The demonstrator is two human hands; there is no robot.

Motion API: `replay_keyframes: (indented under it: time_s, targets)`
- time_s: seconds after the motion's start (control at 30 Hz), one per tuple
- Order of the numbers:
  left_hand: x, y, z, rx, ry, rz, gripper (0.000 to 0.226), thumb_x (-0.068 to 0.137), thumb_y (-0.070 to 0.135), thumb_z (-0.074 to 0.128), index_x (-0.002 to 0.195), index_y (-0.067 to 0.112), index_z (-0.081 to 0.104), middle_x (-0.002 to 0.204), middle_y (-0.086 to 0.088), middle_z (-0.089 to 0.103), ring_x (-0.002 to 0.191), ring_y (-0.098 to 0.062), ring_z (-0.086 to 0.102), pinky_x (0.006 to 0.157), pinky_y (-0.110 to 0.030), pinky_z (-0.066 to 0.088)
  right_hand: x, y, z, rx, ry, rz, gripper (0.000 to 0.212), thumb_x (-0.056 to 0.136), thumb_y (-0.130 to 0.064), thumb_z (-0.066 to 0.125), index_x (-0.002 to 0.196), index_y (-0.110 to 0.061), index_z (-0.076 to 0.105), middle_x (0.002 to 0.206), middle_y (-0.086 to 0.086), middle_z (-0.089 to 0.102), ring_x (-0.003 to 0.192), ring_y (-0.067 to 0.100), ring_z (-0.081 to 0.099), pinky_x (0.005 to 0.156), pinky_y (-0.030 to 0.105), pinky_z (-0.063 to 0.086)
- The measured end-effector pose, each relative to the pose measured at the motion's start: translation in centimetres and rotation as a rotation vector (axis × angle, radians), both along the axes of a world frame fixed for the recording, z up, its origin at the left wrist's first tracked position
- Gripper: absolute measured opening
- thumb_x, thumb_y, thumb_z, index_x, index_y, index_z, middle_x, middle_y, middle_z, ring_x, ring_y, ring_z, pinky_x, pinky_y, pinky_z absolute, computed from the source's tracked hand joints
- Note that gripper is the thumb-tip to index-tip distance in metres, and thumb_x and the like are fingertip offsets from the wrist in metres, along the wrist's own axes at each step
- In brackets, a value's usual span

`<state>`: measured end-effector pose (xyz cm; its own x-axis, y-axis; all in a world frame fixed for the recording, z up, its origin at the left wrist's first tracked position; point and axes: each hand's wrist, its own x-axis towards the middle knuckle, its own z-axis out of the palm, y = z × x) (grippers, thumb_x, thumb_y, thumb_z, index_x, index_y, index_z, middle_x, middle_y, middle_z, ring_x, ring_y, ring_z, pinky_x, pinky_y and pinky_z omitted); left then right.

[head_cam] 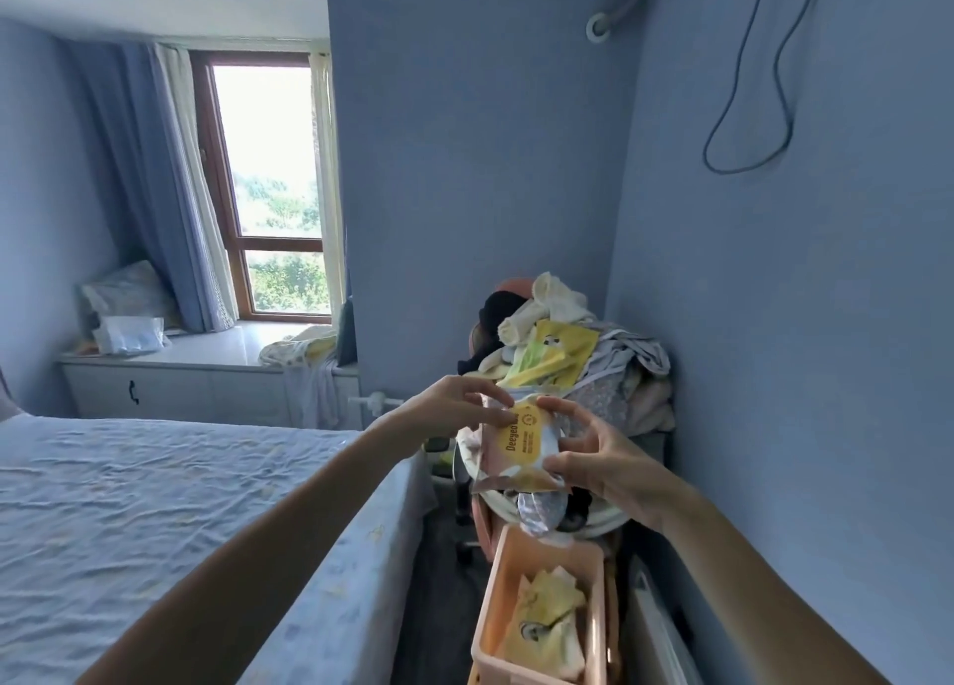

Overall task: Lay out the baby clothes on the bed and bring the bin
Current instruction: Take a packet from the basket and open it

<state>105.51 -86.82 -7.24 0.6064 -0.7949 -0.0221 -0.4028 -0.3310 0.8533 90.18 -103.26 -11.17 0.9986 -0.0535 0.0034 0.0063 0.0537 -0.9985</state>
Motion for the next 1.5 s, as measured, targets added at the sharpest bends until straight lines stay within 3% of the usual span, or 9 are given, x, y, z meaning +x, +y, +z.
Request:
replay_keyframes:
  time_s: [0.3,0.5,0.57,0.67,0.87,1.07,1.2,1.4,1.5]
  targets:
    - [-1.6,-0.8,-0.2,-0.025,-0.014,0.074,0.019,0.084,0.031,0.069,0.095,0.016,0.072,0.080,0.011,0.057,0.070,-0.004,0.052,0.041,-0.003,0.035,-0.5,0.4,-0.9,0.014,-0.013,0.032,0.074,0.075,-0.002,0.073,0.136,-0.028,0.039,0.114,0.029,0.064,0.100,0.034,0.065,0.078,0.033,0.056]
    - [-2.4,-1.3,-1.4,-0.104,-0.109,0.102,0.014,0.083,0.031,0.070,0.089,0.019,0.071,0.077,0.008,0.054,0.064,-0.003,0.049,0.045,-0.005,0.036,-0.6,0.4,-0.9,0.075,0.015,-0.047,0.066,0.076,0.000,0.068,0.133,-0.021,0.042,0.103,0.021,0.069,0.090,0.027,0.068,0.073,0.029,0.058]
    - [-2.5,-1.7,-2.0,-0.098,-0.321,0.143,0.009,0.082,0.034,0.071,0.084,0.026,0.070,0.090,0.003,0.061,0.067,-0.003,0.050,0.052,-0.010,0.038,-0.5,0.5,-0.9,0.088,0.027,-0.062,0.065,0.076,0.001,0.068,0.132,-0.019,0.043,0.100,0.020,0.069,0.087,0.026,0.069,0.071,0.028,0.059]
    - [-2.7,-2.1,-2.7,-0.060,-0.564,0.170,0.008,0.081,0.040,0.069,0.085,0.033,0.070,0.130,0.002,0.059,0.096,-0.012,0.060,0.076,-0.033,0.052,-0.4,0.5,-1.1,0.106,0.034,-0.086,0.062,0.076,0.002,0.068,0.131,-0.016,0.044,0.093,0.016,0.071,0.080,0.021,0.070,0.064,0.024,0.058]
    - [-2.6,-1.8,-3.4,-0.228,-0.563,0.111,0.021,0.083,0.037,0.068,0.071,0.051,0.056,0.145,0.011,0.043,0.118,-0.018,0.054,0.091,-0.046,0.049,-0.3,0.3,-1.1,0.127,0.027,-0.078,0.055,0.079,0.007,0.064,0.125,-0.017,0.045,0.094,0.017,0.072,0.080,0.023,0.071,0.063,0.025,0.058]
    - [-3.2,-1.8,-4.2,-0.292,-0.612,0.110,0.017,0.084,0.035,0.066,0.074,0.046,0.057,0.130,0.025,0.052,0.093,-0.005,0.055,0.074,-0.030,0.052,-0.3,0.3,-1.3,0.127,0.035,-0.089,0.052,0.081,0.009,0.063,0.124,-0.013,0.043,0.097,0.018,0.071,0.080,0.022,0.072,0.065,0.024,0.058]
    - [-3.9,-1.8,-4.0,-0.397,-0.591,0.069,0.024,0.084,0.029,0.068,0.075,0.048,0.057,0.118,0.042,0.043,0.108,0.000,0.049,0.082,-0.027,0.051,-0.3,-0.1,-1.9,0.111,0.022,-0.108,0.053,0.080,0.006,0.064,0.125,-0.012,0.042,0.100,0.019,0.070,0.081,0.020,0.071,0.068,0.024,0.058]
    - [-3.7,-0.6,-5.1,-0.329,-0.458,-0.038,0.007,0.079,0.049,0.064,0.081,0.044,0.066,0.137,0.024,0.042,0.131,-0.012,0.035,0.101,-0.048,0.043,-0.5,-0.4,-2.8,0.137,-0.024,-0.086,0.101,0.043,-0.027,0.094,0.129,-0.012,0.044,0.106,0.021,0.070,0.089,0.024,0.071,0.069,0.025,0.057]
    - [-4.0,0.5,-5.3,-0.251,-0.216,-0.034,0.019,0.092,0.027,0.056,0.088,0.019,0.072,0.144,0.007,0.042,0.124,-0.007,0.043,0.091,-0.015,0.046,-0.5,0.4,-3.2,0.102,-0.021,-0.069,0.090,0.057,-0.019,0.088,0.134,-0.012,0.041,0.109,0.024,0.068,0.091,0.026,0.070,0.072,0.027,0.057]
